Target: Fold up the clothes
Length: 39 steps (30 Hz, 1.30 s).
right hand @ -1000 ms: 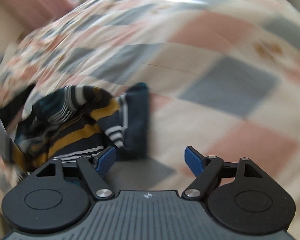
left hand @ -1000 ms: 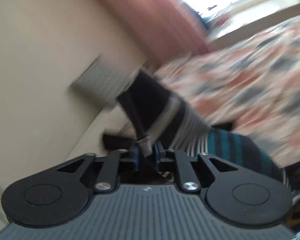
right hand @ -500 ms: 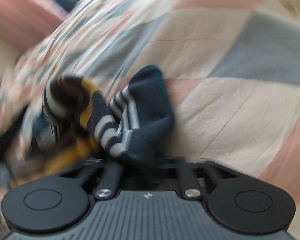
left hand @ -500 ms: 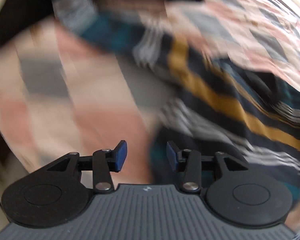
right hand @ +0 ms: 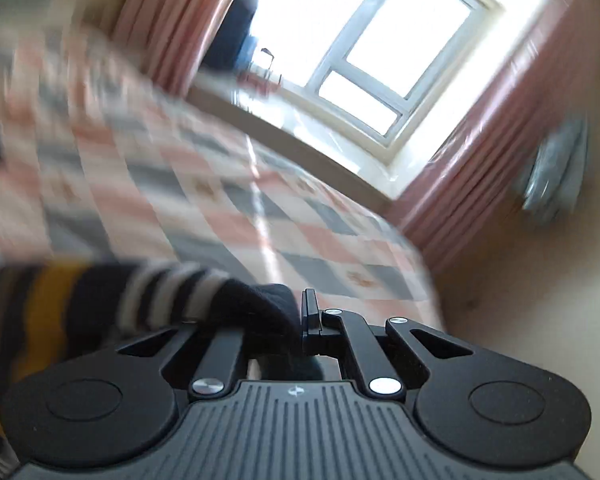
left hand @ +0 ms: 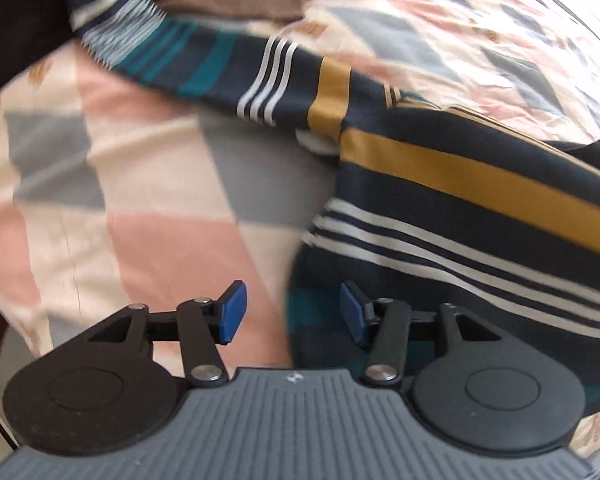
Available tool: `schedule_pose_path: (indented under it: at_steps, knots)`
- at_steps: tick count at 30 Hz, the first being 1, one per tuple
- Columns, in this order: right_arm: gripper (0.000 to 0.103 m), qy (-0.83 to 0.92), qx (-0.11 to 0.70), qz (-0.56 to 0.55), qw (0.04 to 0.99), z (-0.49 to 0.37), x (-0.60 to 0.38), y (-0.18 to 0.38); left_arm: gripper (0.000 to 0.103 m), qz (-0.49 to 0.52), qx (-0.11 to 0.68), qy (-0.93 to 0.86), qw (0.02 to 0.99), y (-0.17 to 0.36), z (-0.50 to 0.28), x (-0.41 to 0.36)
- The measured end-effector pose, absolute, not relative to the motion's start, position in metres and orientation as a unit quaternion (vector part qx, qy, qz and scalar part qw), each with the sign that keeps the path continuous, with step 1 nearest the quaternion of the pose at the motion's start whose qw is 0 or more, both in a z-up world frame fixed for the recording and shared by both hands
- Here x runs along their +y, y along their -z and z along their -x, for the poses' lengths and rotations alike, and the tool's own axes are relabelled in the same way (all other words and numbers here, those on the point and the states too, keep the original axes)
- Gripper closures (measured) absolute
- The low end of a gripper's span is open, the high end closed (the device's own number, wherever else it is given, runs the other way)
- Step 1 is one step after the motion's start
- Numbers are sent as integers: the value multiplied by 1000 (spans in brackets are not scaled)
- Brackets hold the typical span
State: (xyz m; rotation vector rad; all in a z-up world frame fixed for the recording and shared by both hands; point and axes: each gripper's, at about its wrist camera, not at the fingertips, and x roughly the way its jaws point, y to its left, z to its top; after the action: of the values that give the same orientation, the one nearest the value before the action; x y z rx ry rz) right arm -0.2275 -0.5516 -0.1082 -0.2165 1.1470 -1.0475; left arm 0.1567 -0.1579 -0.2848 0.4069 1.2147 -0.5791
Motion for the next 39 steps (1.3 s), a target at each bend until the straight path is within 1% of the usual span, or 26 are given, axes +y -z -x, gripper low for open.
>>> schedule_pose_path:
  at_steps: [1, 2, 5, 7, 10, 11, 12, 14, 16, 17, 19, 20, 21, 22, 24, 25, 26, 27, 28, 29, 30, 32, 33, 36, 39]
  knots:
    - [67, 454, 586, 75, 667, 226, -567, 130, 54, -193, 555, 273, 762, 284, -158, -163]
    - [65, 430, 638, 42, 637, 232, -577, 155, 53, -197, 553, 280, 760, 282, -159, -167]
    - [65, 391, 672, -72, 625, 266, -581, 201, 52, -200, 551, 307, 750, 274, -165, -180]
    - [57, 355, 654, -141, 653, 277, -572, 215, 52, -217, 532, 332, 748, 265, -174, -196]
    - [43, 303, 590, -206, 719, 259, -575, 224, 52, -250, 492, 363, 751, 252, -197, -238]
    - [38, 289, 565, -221, 741, 245, -581, 226, 50, -257, 480, 375, 751, 248, -205, -257]
    - [36, 270, 539, -235, 763, 234, -585, 230, 42, -266, 470, 390, 745, 247, -213, -277]
    - [36, 233, 512, -250, 788, 199, -599, 239, 35, -294, 453, 426, 726, 253, -223, -320]
    - [35, 200, 501, -250, 804, 163, -612, 256, 35, -327, 449, 458, 694, 270, -229, -361]
    - [33, 183, 495, -249, 812, 145, -619, 264, 35, -337, 459, 472, 673, 281, -231, -379]
    - [23, 164, 510, -216, 816, 109, -623, 288, 33, -353, 490, 501, 620, 308, -232, -405]
    - [13, 155, 517, -199, 818, 92, -625, 299, 31, -363, 504, 512, 594, 322, -230, -414]
    - [10, 151, 524, -187, 817, 79, -627, 313, 28, -378, 512, 519, 571, 335, -227, -421]
    - [10, 146, 531, -185, 814, 71, -630, 324, 26, -399, 513, 521, 553, 349, -222, -423]
    - [10, 144, 543, -205, 801, 62, -630, 348, 25, -433, 512, 514, 535, 372, -212, -419]
    - [11, 142, 543, -220, 798, 63, -630, 357, 24, -440, 513, 509, 533, 381, -209, -415]
    - [19, 139, 541, -233, 796, 67, -628, 364, 36, -433, 517, 506, 538, 385, -208, -411]
    - [42, 147, 536, -234, 798, 73, -624, 365, 64, -416, 523, 504, 547, 385, -207, -408]
    - [57, 154, 530, -236, 800, 80, -620, 365, 77, -400, 529, 502, 555, 385, -206, -405]
    - [84, 156, 520, -249, 802, 91, -618, 359, 84, -394, 521, 500, 569, 381, -201, -404]
    - [85, 157, 499, -266, 809, 105, -617, 347, 91, -401, 496, 503, 583, 372, -193, -404]
    - [86, 179, 465, -261, 827, 132, -607, 315, 94, -407, 440, 524, 605, 347, -177, -404]
    - [87, 191, 451, -251, 835, 144, -602, 297, 100, -399, 416, 536, 617, 330, -173, -405]
    - [87, 230, 403, -214, 860, 166, -597, 243, 100, -362, 344, 560, 661, 273, -170, -427]
    - [87, 294, 355, -161, 873, 162, -613, 203, 100, -336, 275, 568, 699, 229, -168, -465]
